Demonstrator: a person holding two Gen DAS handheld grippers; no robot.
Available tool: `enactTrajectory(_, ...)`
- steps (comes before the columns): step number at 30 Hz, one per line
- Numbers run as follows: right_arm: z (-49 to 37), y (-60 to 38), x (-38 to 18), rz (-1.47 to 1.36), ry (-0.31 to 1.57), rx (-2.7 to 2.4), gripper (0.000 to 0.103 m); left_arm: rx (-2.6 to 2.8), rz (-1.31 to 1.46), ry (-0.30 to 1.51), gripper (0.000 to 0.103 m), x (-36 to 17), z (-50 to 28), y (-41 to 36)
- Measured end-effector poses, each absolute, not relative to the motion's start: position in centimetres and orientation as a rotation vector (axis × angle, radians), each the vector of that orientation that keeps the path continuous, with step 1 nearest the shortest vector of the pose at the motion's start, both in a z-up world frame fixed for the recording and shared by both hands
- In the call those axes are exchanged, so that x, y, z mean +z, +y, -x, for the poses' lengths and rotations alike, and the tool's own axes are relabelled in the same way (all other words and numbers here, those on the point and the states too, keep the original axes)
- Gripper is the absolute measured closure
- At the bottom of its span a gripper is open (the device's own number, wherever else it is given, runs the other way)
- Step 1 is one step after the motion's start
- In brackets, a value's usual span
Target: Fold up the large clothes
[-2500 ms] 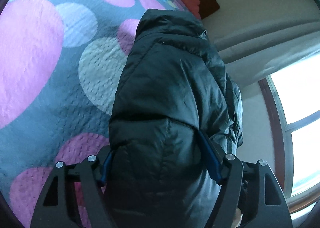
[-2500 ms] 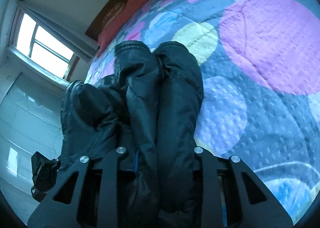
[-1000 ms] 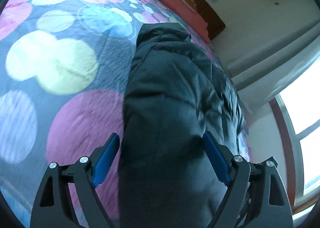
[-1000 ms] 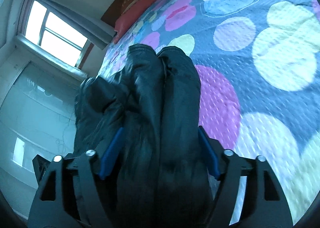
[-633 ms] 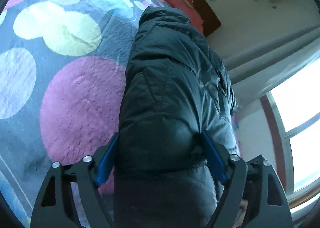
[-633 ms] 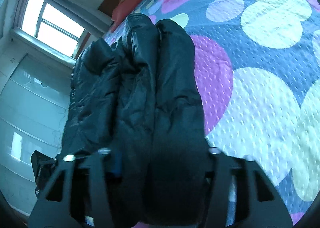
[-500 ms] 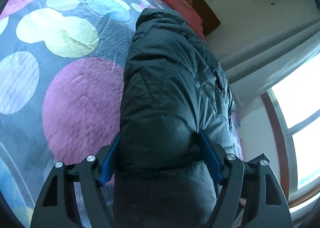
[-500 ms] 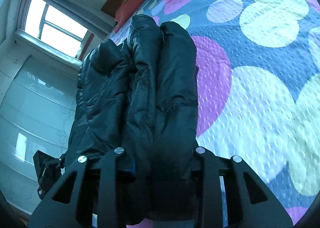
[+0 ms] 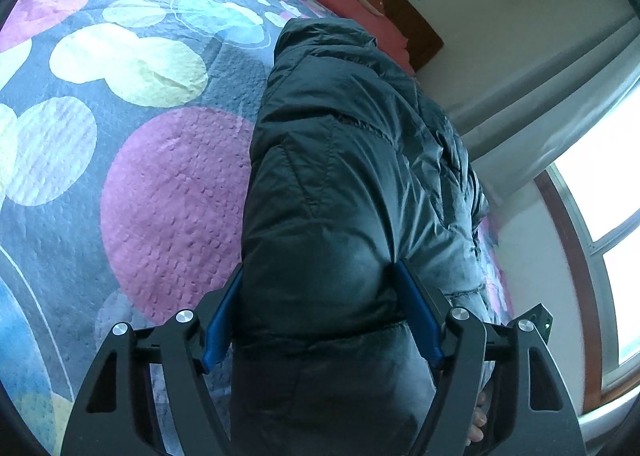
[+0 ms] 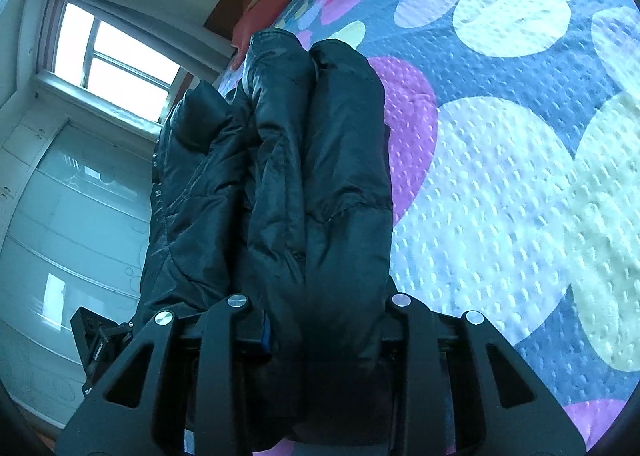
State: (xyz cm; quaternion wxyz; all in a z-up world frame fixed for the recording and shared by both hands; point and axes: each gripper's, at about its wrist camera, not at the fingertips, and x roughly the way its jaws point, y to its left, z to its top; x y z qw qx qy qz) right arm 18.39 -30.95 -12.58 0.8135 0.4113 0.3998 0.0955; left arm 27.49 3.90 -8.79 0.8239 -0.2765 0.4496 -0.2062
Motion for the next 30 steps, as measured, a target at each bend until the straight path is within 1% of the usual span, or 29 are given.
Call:
enactTrajectory(14, -18.6, -31.0, -13.2, -0.898, 0.847, 0.201, 0.068, -0.443, 0.574, 0.949, 0.031, -9.1, -27.4, 4.2)
enactTrajectory(16, -18.6, -31.2, -13.2, -0.898, 0.848, 0.199, 0.066, -0.444, 0.582, 0.951, 0.028, -9.1, -27.4, 4.4)
enactTrajectory(19, -18.5, -31.4, -13.1, -0.896, 0.848, 0.196, 0.061, -0.443, 0.6, 0.958, 0.025, -9.1, -27.5, 4.7)
enactTrajectory(20, -18.4, -31.4, -13.1, -0.892, 0.847, 0.194, 0.06, -0.434, 0.595, 0.954, 0.024, -8.9, -27.4, 4.9)
enactTrajectory(25, -18.1, -31.6, -12.1, -0.85, 0.846, 0.169, 0.05, -0.415, 0.568, 0.938, 0.024, -7.6, -27.1, 5.5)
enactTrajectory(30, -17.6, -32.2, -10.5, -0.797, 0.825, 0.146, 0.048, -0.397, 0.581, 0.934, 0.024, -7.1, -27.4, 6.1)
